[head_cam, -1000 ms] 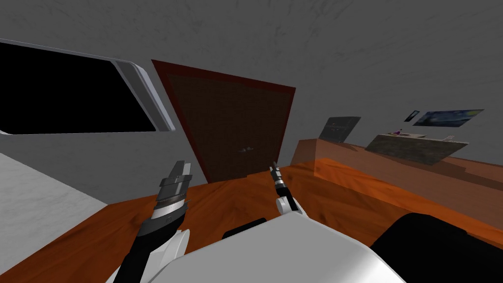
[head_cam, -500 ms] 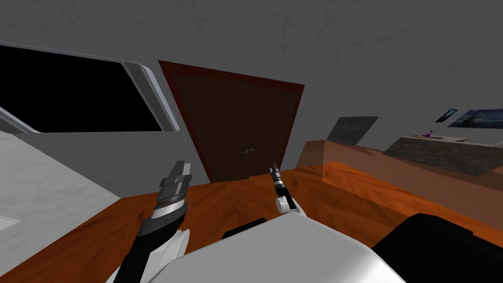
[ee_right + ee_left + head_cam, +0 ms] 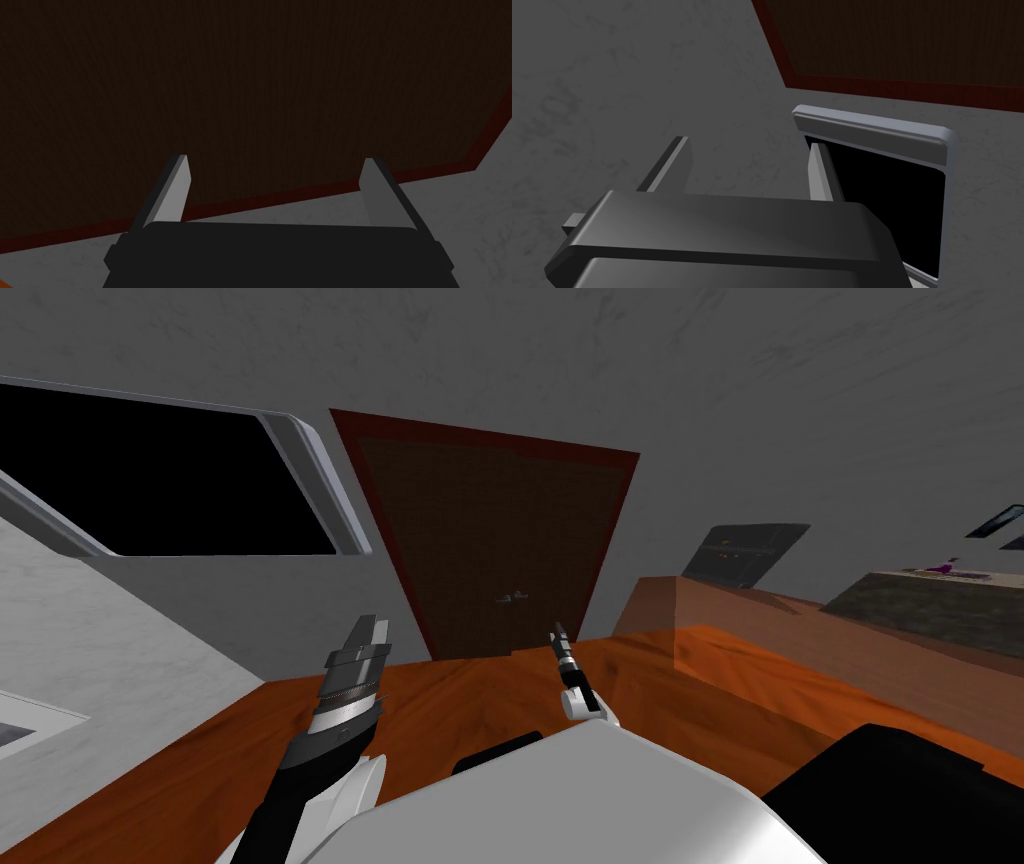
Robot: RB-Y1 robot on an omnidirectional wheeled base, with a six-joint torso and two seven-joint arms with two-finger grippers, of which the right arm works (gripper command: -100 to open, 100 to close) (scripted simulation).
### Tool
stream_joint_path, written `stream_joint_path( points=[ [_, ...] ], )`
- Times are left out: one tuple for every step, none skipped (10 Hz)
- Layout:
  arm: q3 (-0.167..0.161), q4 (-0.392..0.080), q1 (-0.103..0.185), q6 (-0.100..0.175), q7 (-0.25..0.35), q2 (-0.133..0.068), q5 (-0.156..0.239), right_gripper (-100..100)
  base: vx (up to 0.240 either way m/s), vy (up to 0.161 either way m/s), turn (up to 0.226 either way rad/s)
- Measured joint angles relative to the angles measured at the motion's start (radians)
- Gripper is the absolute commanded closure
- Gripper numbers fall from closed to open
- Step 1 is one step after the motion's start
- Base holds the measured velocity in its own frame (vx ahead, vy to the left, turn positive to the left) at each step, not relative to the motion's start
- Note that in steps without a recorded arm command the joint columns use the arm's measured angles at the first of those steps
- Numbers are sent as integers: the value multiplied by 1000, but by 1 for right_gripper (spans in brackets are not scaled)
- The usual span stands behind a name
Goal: Pull the door open
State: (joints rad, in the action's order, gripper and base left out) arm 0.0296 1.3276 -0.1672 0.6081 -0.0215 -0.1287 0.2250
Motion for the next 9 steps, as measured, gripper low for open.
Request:
stream_joint_path(
  points=[
    [2, -25, 8, 8, 0, -3, 3, -100, 68, 7, 123],
    [4, -47, 18, 11, -4, -2, 7, -100, 85, 1, 111],
    [7, -80, 33, 22, -4, -7, 12, -100, 105, -7, 93],
    [9, -108, 42, 32, -6, -8, 16, -100, 113, -15, 95],
    [12, -136, 54, 41, -7, -11, 21, -100, 109, -29, 115],
    [16, -167, 71, 49, -9, -14, 26, -100, 104, -24, 101],
    [19, -188, 80, 53, -10, -18, 31, -100, 69, -9, 19],
    [21, -202, 85, 55, -10, -20, 33, -100, 54, -7, 57],
    [23, -226, 95, 60, -12, -20, 36, -100, 71, -12, 97]
  ],
)
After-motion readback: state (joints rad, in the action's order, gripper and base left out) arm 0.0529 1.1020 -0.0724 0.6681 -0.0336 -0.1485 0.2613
